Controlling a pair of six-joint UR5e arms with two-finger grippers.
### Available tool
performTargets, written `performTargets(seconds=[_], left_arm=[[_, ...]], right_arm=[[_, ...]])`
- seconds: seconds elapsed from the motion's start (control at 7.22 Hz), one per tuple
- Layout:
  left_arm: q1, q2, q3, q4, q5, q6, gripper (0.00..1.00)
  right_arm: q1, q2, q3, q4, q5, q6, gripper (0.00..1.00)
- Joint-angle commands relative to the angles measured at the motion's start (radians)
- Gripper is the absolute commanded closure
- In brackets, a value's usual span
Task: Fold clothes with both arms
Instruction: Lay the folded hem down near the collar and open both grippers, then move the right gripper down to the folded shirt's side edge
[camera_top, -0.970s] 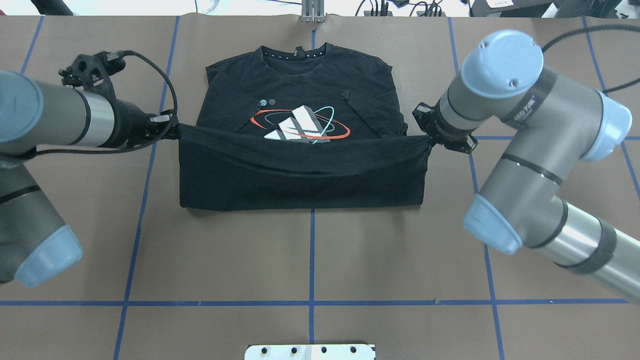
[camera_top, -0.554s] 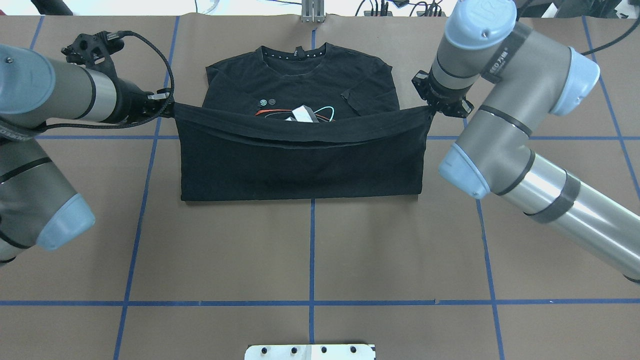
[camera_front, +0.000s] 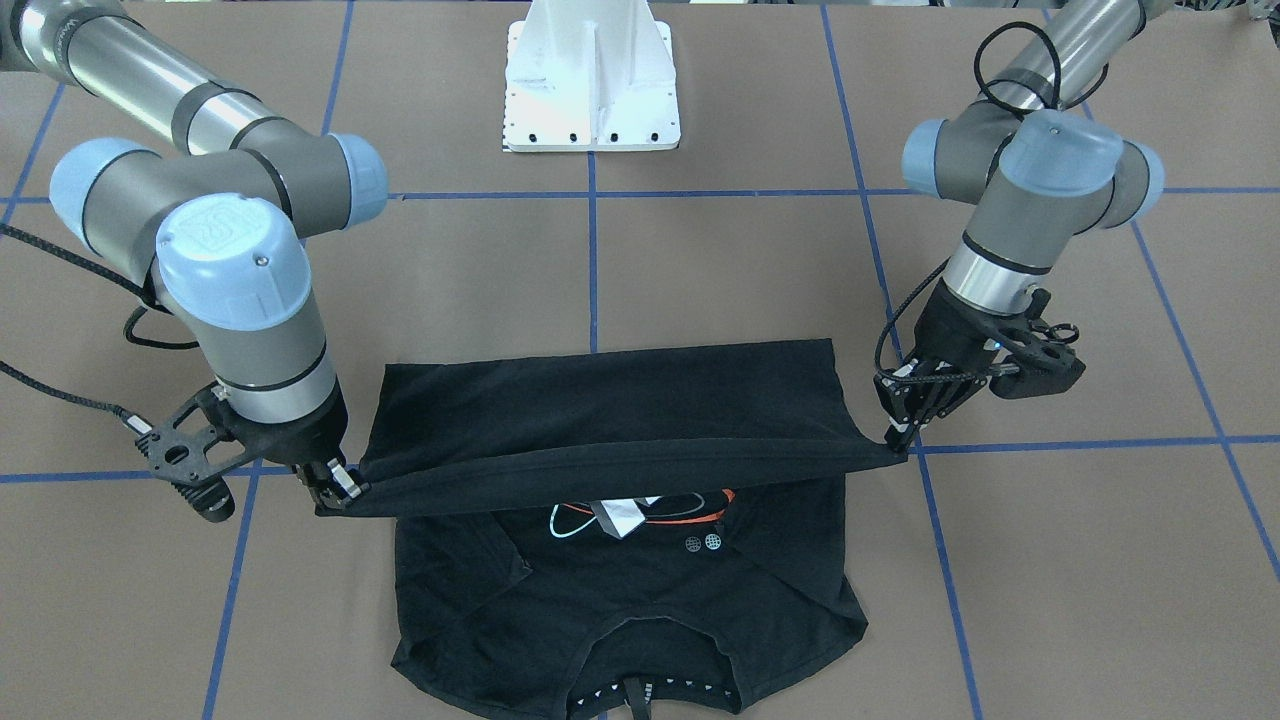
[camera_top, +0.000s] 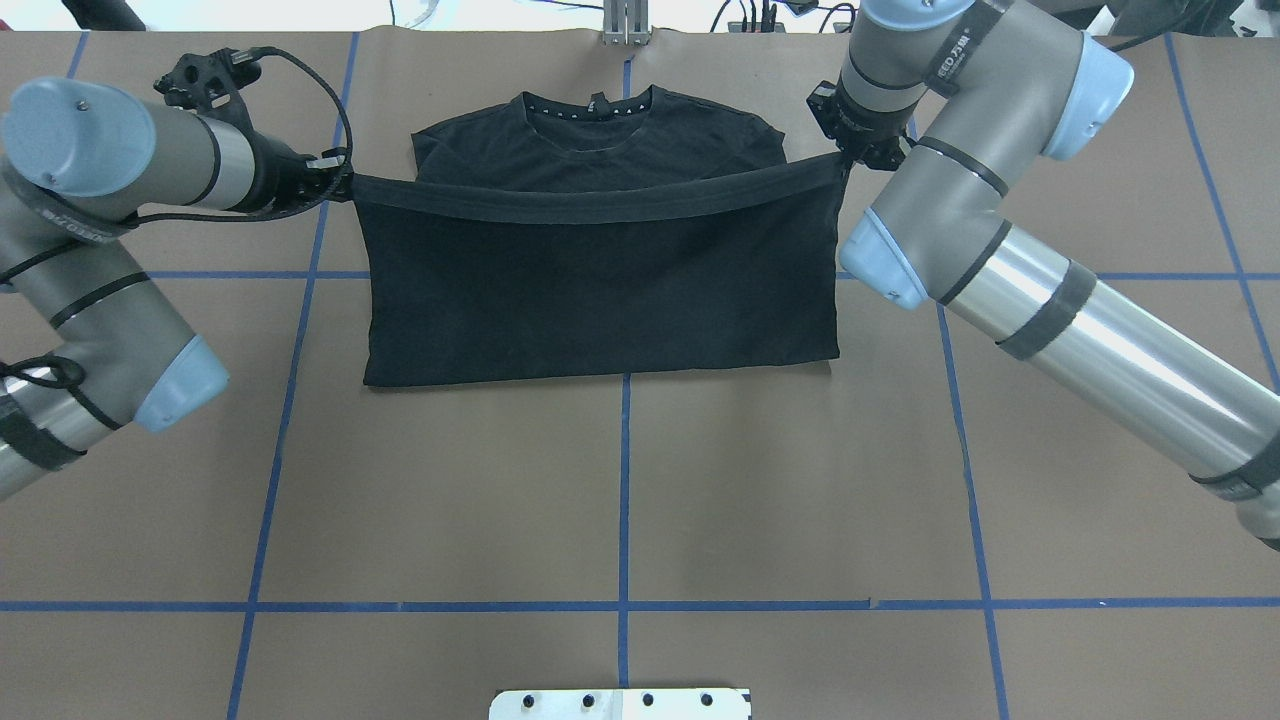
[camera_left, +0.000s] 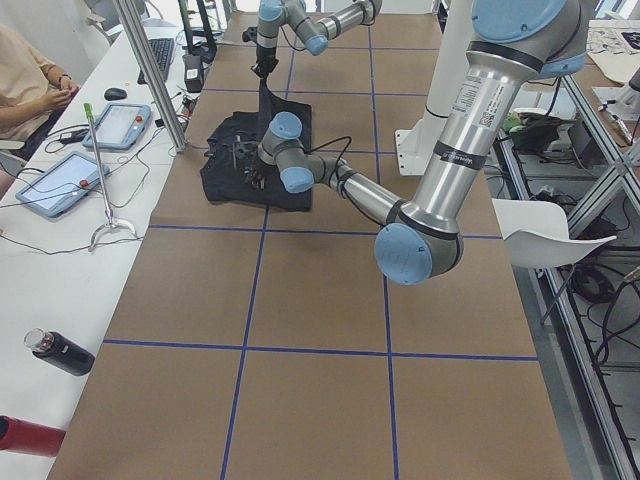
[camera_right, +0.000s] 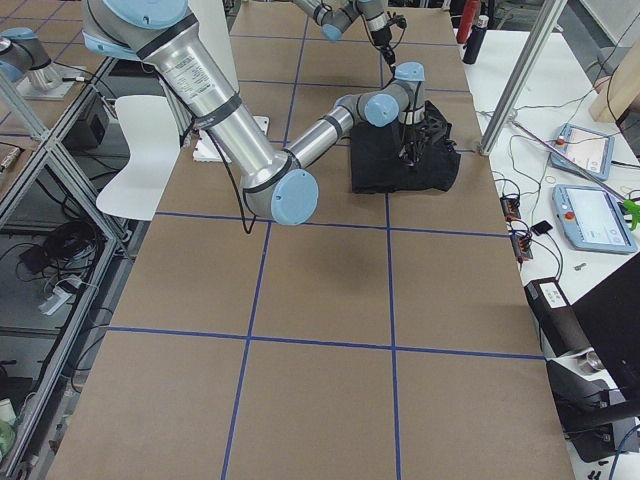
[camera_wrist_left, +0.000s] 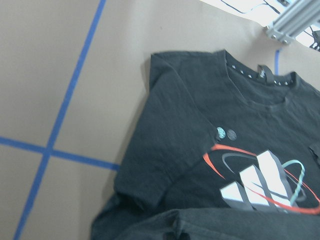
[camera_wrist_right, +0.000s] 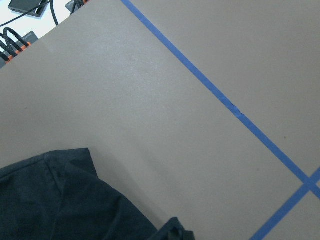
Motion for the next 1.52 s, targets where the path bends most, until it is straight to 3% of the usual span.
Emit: performTargets(seconds=[0.0, 0.28, 0.97, 1.39], left_arm=[[-0.035, -0.092, 0.158, -0.059, 0.003, -0.001, 1.00], [-0.040, -0.130, 0.307, -0.182, 0.003, -0.001, 1.00], [-0.039, -0.223, 0.473, -0.257, 0.032, -0.004, 1.00], [-0.039, -0.235, 0.493, -0.259, 0.035, -0.006, 0.81]], right_arm=[[0.005, 0.055, -0.153, 0.118, -0.003, -0.005, 1.00], [0.007, 0.078, -0.224, 0.163, -0.009, -0.005, 1.00], [0.001, 0.127, -0.331, 0.195, -0.067, -0.005, 1.00], [-0.039, 0.131, -0.378, 0.217, -0.155, -0.005, 1.00]])
